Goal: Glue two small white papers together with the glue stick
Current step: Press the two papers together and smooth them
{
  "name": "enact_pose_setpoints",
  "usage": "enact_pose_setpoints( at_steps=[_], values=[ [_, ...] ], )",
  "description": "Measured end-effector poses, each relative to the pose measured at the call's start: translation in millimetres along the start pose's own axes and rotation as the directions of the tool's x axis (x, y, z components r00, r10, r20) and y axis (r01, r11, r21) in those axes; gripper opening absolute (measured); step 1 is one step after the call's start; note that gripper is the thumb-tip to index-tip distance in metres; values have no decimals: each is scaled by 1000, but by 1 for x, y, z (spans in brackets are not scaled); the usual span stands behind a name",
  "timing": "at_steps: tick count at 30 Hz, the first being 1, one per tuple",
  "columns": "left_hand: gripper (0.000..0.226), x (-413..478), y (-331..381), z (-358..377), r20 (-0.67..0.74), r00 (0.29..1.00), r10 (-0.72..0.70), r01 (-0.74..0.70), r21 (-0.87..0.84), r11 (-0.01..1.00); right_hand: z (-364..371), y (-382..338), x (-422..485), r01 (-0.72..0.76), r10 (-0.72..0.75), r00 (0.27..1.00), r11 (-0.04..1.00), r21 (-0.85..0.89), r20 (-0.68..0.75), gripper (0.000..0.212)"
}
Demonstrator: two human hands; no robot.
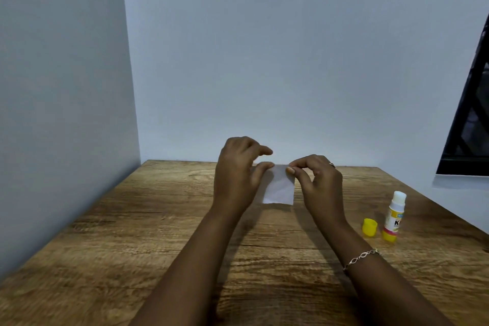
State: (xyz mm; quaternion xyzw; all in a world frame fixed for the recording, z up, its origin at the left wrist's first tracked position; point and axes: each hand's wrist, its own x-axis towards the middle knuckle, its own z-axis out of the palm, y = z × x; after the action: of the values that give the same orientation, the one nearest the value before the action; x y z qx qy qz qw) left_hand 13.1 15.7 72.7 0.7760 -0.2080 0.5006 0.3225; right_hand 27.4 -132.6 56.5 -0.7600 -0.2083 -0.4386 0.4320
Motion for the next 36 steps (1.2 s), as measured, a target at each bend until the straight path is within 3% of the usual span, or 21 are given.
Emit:
enact_pose_setpoints(
  at_steps=[4, 13, 20, 29, 33, 36],
  values=[
    [25, -1, 4, 7, 107, 990, 97, -106, 85, 991, 1, -4, -1, 89, -88, 996, 995, -51, 36, 8],
    [13, 0, 5, 3, 167, 986, -29, 24, 32, 999, 3, -5, -1, 94, -96, 989, 995, 19, 116, 9],
    [15, -1, 4, 7, 189, 982, -31, 43, -59, 997, 3, -2, -2, 92, -94, 987, 996, 18, 130, 10],
    [12, -1, 5, 4, 138, 985, -105, 128, -168, 977, 3, 1, 0, 64, -71, 978, 997, 42, 196, 15],
    [6, 0, 3, 0, 80, 975, -207, 221, -298, 929, -1, 7, 1, 33, -36, 976, 999, 16, 213, 4],
    [18, 1, 0, -2, 65, 954, -292, 295, -370, 881, -4, 12, 1, 0, -2, 972, 1000, 8, 234, 3]
  ],
)
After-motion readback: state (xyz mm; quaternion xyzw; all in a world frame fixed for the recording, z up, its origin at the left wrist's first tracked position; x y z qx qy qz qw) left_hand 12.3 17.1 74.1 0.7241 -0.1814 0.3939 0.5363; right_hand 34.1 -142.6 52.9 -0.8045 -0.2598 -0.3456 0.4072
